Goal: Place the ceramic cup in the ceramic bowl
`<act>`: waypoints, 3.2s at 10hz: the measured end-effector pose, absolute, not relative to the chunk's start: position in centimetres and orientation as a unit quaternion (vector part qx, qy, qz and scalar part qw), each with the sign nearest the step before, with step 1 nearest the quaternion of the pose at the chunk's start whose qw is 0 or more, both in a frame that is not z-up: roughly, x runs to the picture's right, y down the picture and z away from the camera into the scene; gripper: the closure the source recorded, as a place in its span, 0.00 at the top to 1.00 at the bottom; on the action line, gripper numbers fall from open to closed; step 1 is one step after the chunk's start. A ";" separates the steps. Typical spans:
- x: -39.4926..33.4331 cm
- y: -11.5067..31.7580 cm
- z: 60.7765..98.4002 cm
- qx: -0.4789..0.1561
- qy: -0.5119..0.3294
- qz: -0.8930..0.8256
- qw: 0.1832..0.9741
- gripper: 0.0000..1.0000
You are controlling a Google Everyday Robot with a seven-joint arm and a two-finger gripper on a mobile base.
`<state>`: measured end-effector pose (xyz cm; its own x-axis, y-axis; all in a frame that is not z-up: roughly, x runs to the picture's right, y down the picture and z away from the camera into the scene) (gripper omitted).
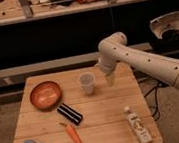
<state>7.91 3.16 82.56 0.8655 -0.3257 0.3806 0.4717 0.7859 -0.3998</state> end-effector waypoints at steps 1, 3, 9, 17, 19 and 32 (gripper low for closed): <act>7.5 3.4 82.9 -0.253 -0.151 -0.224 0.929 0.80; 7.0 3.7 83.3 -0.259 -0.155 -0.237 0.923 0.80; 6.0 4.8 84.4 -0.266 -0.164 -0.272 0.910 0.80; 4.7 6.0 85.8 -0.274 -0.174 -0.305 0.895 0.80; 4.4 6.1 86.0 -0.275 -0.175 -0.309 0.893 0.80; 3.1 7.1 87.8 -0.286 -0.180 -0.326 0.883 0.76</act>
